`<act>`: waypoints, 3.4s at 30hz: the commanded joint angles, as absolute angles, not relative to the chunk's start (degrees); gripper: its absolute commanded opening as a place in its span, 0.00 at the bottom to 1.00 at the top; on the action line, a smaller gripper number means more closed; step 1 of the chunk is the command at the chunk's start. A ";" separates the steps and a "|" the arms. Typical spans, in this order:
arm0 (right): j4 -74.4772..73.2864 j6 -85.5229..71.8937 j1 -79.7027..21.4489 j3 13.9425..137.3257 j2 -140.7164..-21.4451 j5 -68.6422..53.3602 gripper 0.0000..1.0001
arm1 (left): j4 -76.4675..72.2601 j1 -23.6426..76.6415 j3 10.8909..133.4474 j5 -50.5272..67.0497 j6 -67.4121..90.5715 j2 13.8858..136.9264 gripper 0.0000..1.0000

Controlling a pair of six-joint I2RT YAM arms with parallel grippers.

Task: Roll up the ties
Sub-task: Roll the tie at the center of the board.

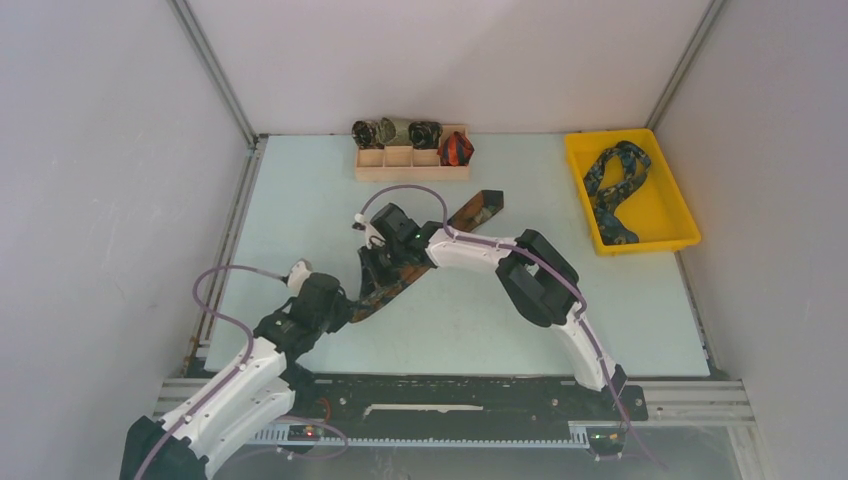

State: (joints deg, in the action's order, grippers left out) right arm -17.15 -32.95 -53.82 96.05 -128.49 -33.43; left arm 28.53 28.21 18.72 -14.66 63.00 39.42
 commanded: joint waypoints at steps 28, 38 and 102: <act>-16.32 -35.25 -57.42 100.84 -133.90 -32.46 0.04 | 29.95 24.08 28.08 -13.20 59.14 46.01 0.00; -15.60 -35.36 -56.98 100.11 -133.90 -33.38 0.03 | 25.88 24.08 31.16 -10.73 57.30 55.37 0.00; -12.36 -27.05 -48.35 78.30 -107.18 -16.14 0.91 | 20.11 28.39 40.56 -8.87 57.09 70.26 0.69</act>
